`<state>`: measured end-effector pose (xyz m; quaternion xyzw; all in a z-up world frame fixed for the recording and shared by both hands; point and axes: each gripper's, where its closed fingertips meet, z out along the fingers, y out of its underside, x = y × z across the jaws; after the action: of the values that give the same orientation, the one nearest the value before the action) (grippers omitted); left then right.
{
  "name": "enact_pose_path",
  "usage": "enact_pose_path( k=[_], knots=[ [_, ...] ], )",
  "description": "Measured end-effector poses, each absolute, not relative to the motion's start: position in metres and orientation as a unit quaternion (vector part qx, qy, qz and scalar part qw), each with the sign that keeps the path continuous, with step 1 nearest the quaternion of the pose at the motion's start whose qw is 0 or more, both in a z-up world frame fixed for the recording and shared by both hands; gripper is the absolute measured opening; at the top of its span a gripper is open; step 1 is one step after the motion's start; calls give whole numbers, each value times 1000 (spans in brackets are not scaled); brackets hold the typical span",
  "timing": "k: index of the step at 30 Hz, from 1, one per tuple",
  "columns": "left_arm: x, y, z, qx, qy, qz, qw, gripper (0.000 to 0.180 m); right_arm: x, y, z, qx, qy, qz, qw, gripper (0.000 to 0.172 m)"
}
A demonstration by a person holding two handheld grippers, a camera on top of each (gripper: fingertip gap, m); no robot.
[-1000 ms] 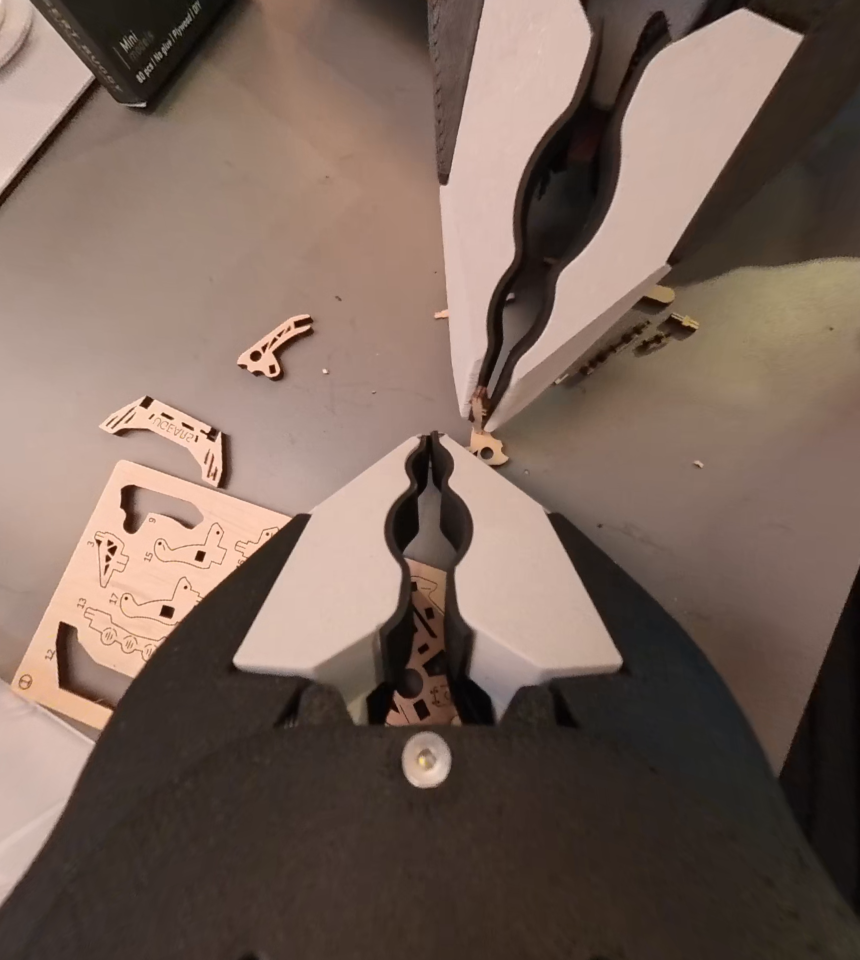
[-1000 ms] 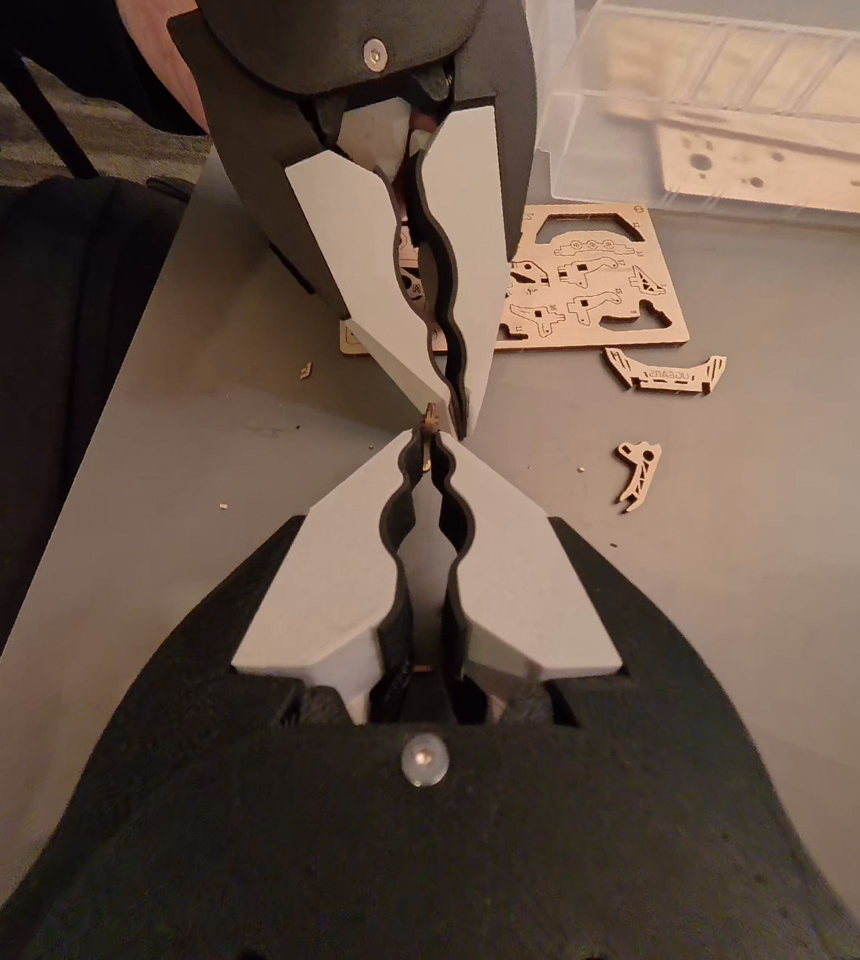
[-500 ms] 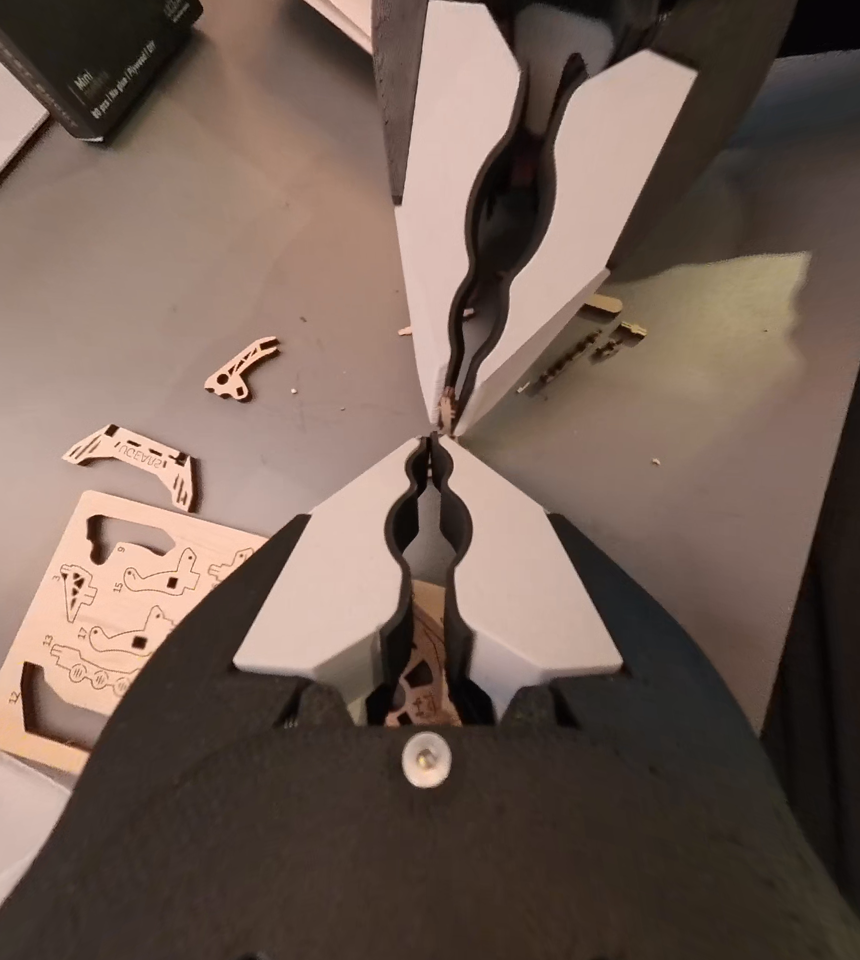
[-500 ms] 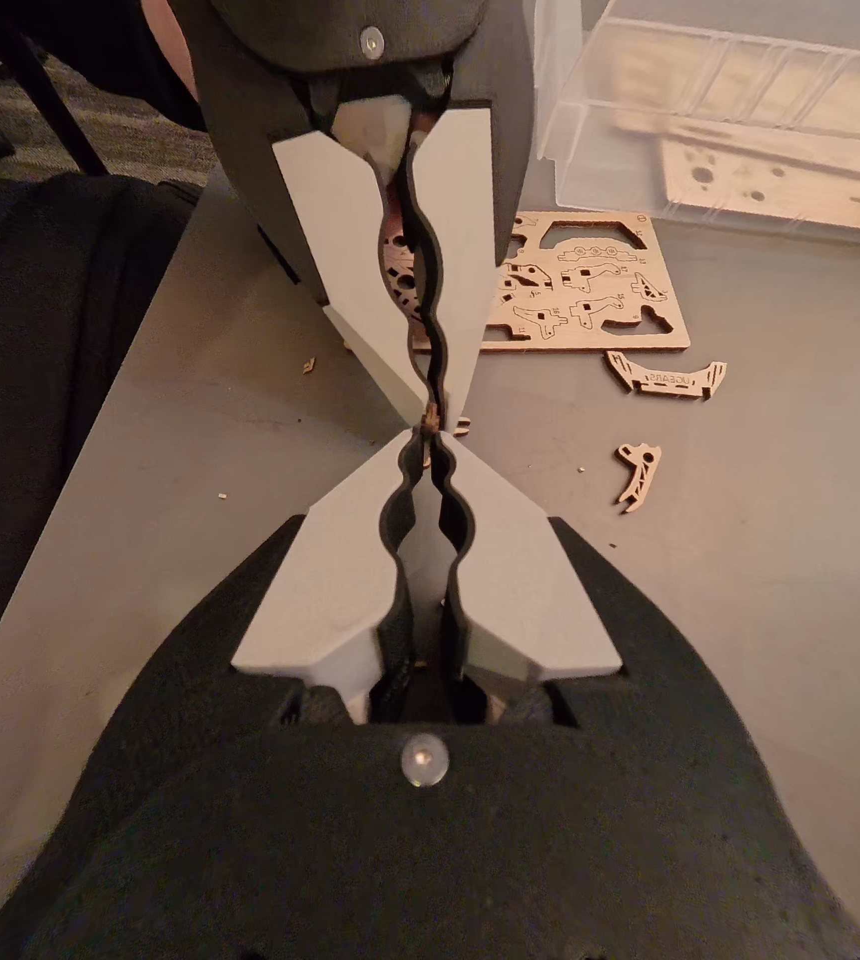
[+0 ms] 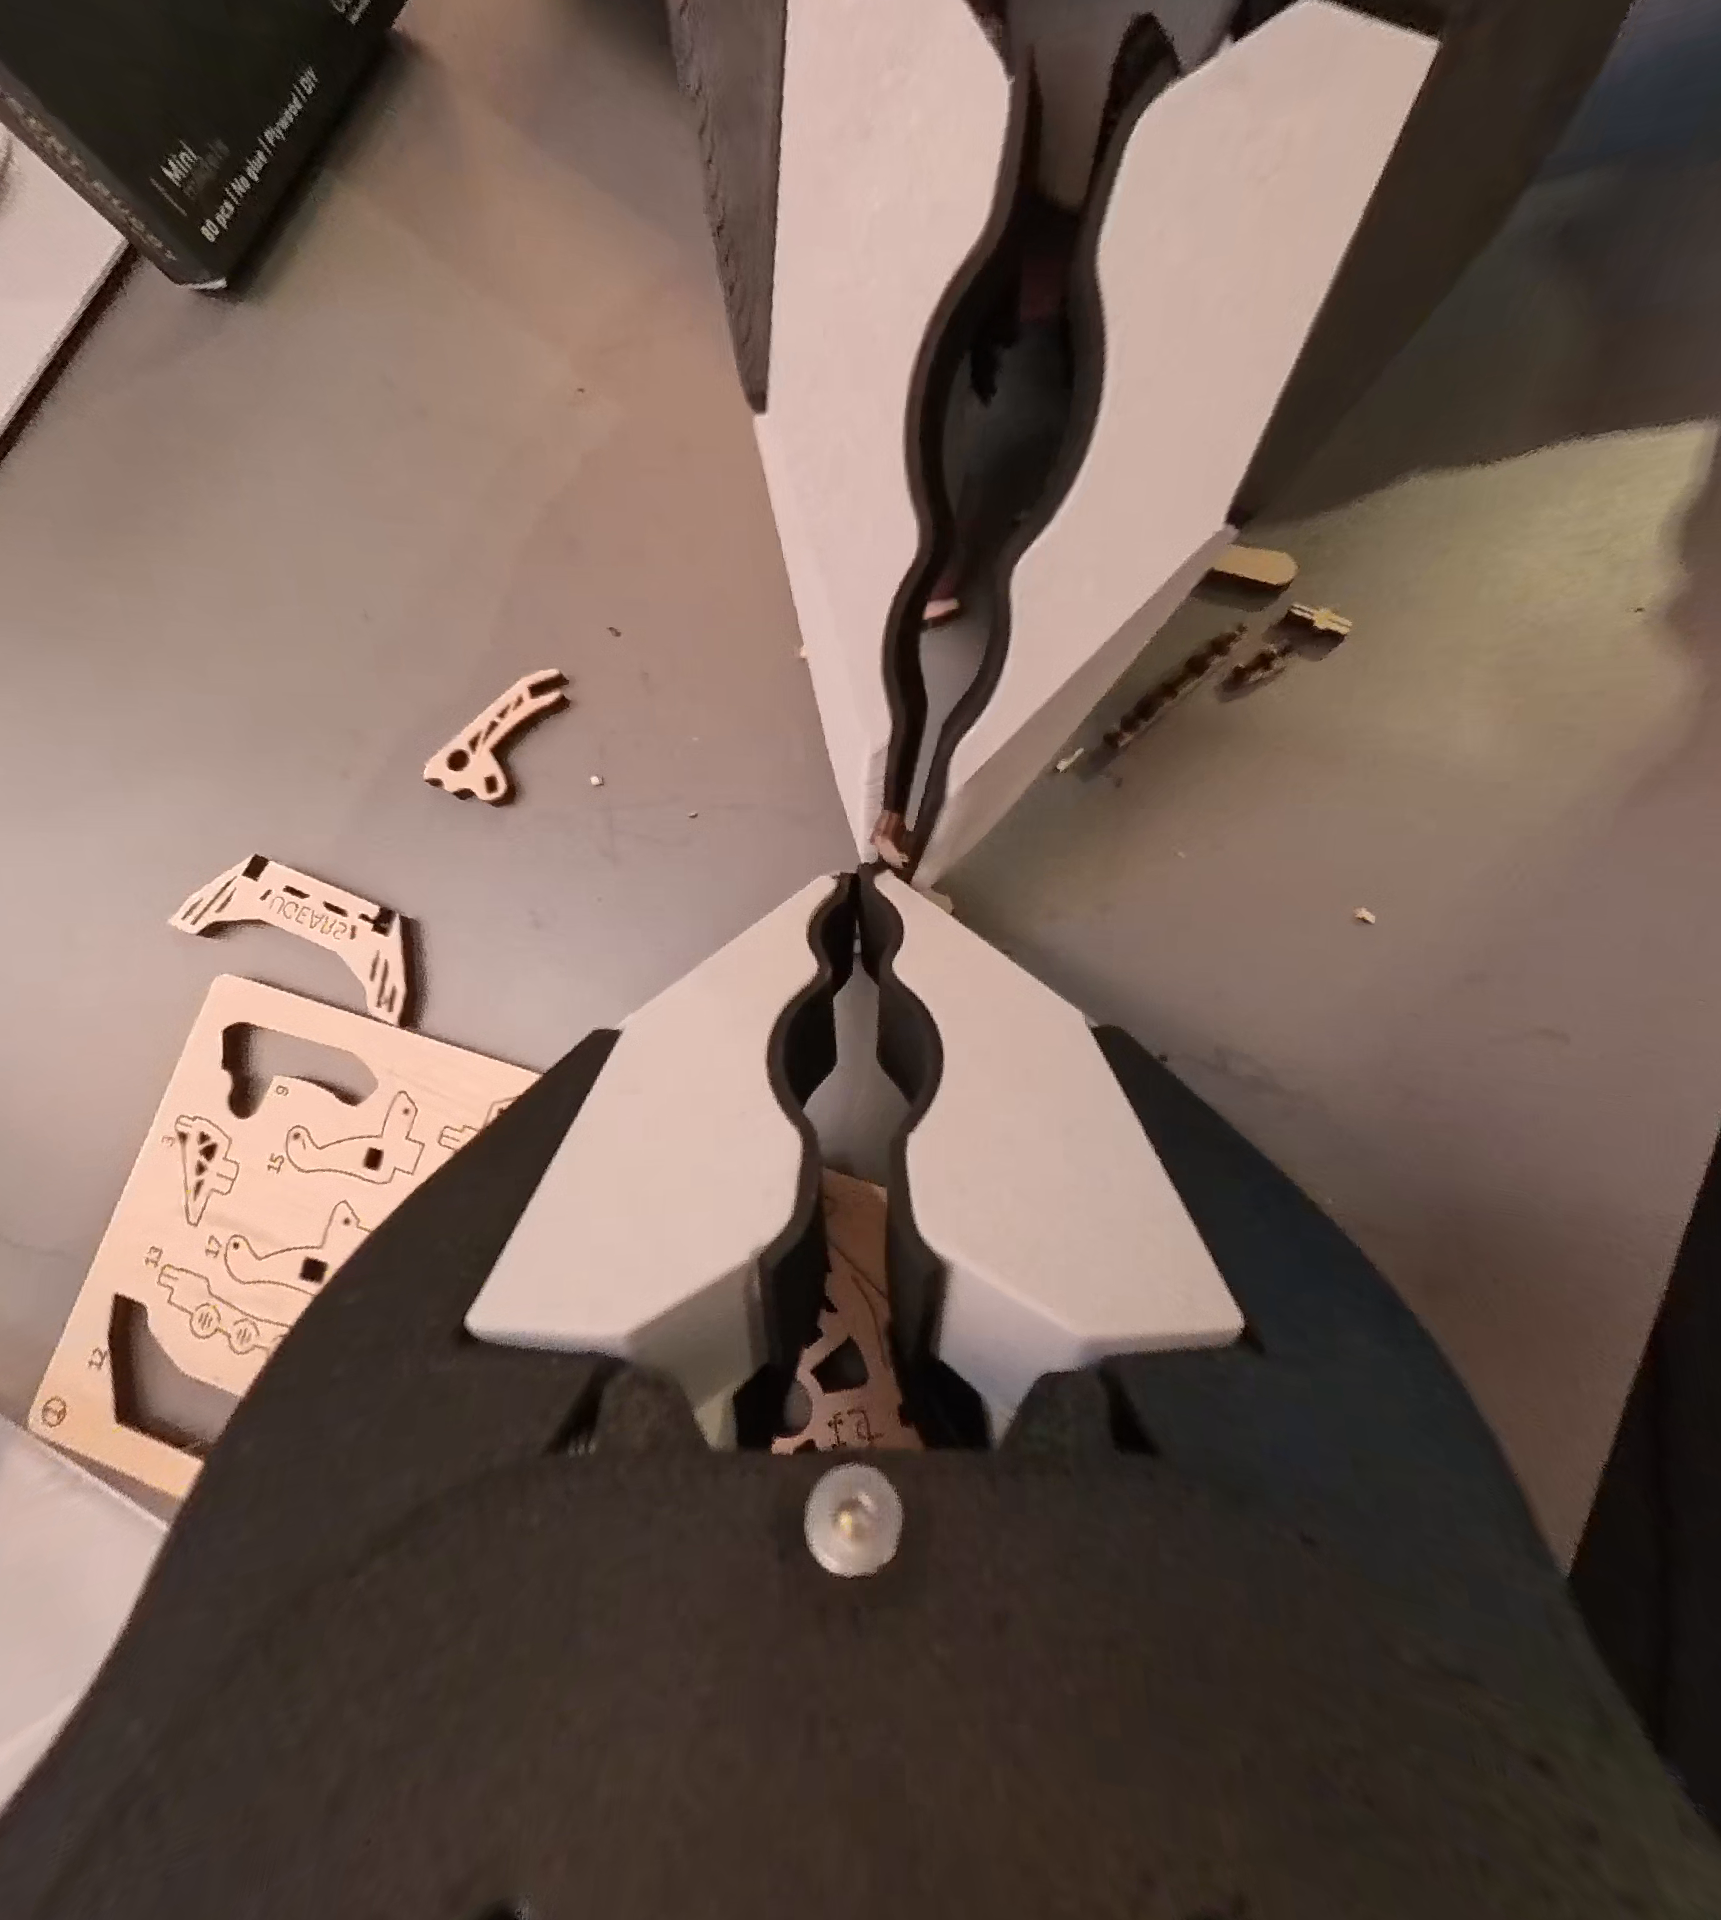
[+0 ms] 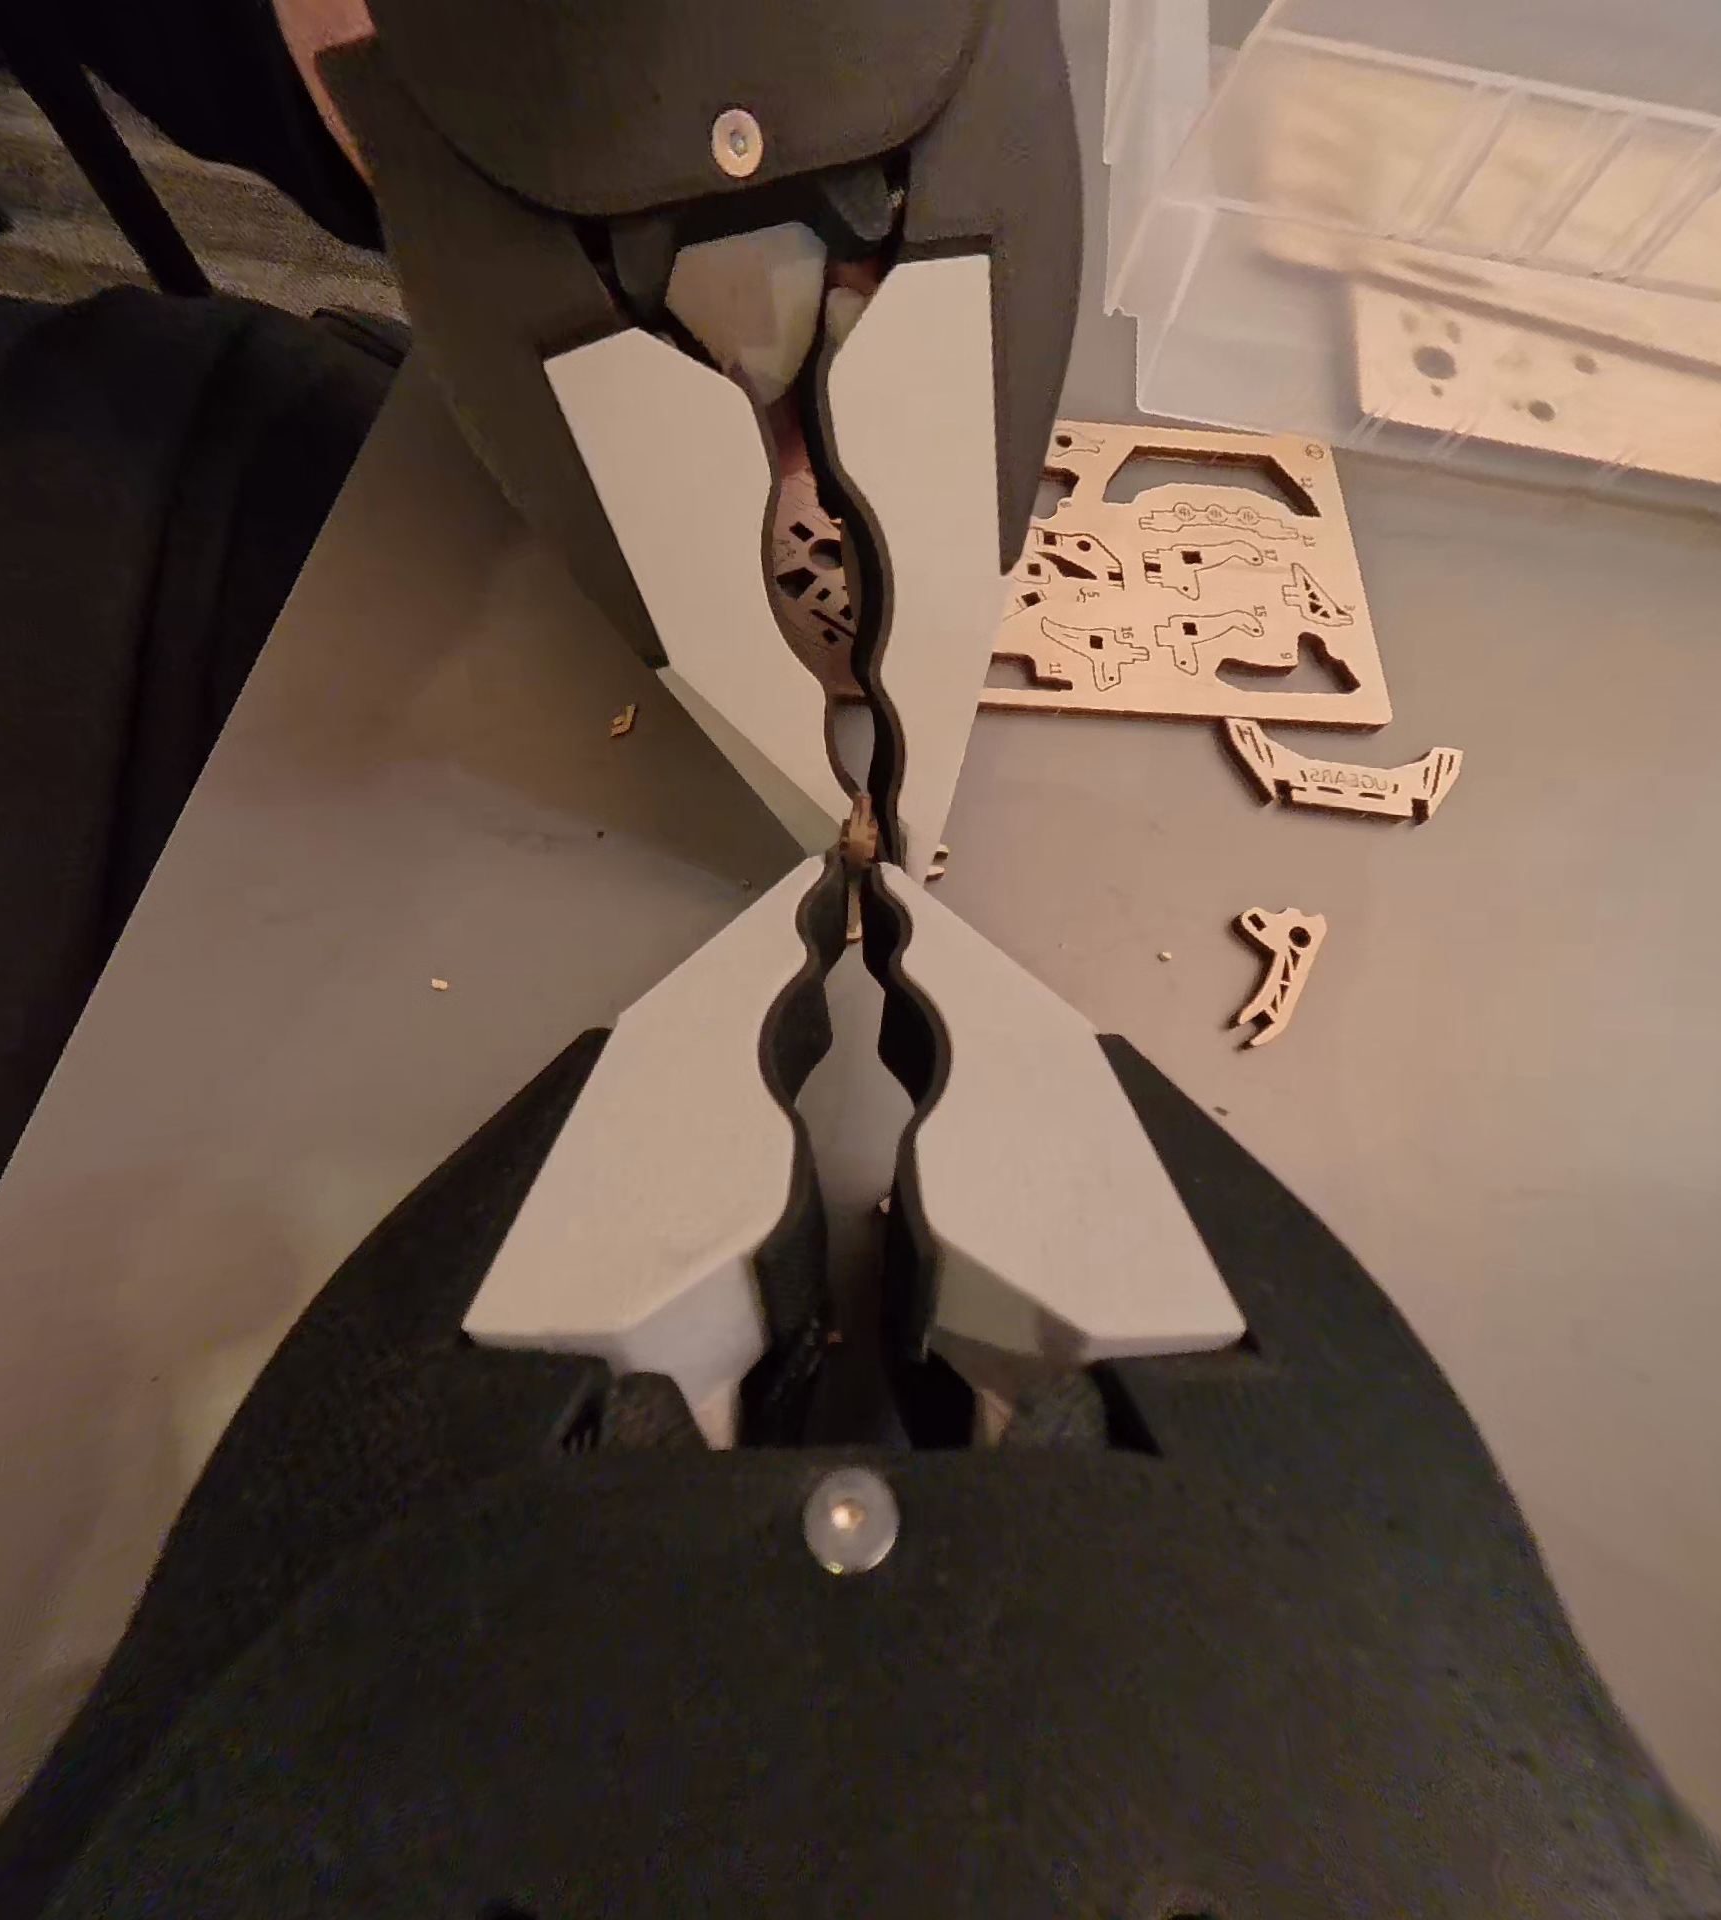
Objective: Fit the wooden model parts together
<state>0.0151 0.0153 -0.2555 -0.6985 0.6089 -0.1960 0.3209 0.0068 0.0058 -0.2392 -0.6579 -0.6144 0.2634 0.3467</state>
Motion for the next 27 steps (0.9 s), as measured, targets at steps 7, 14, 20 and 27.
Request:
enact_pose_path(
  k=[7, 14, 20, 27],
  knots=[
    [16, 17, -257, -703, 612, -183, 313, 0, 9, 6, -239, -666, -610, 263, 340, 2],
    [18, 15, -257, -701, 615, -180, 314, 0, 11, 5, -239, -666, -607, 263, 345, 2],
    [21, 13, -257, -695, 622, -176, 313, 0, 13, 2, -239, -673, -600, 270, 338, 2],
    [22, 13, -257, -693, 624, -175, 315, 0, 16, -1, -240, -672, -606, 269, 331, 8]
  ],
)
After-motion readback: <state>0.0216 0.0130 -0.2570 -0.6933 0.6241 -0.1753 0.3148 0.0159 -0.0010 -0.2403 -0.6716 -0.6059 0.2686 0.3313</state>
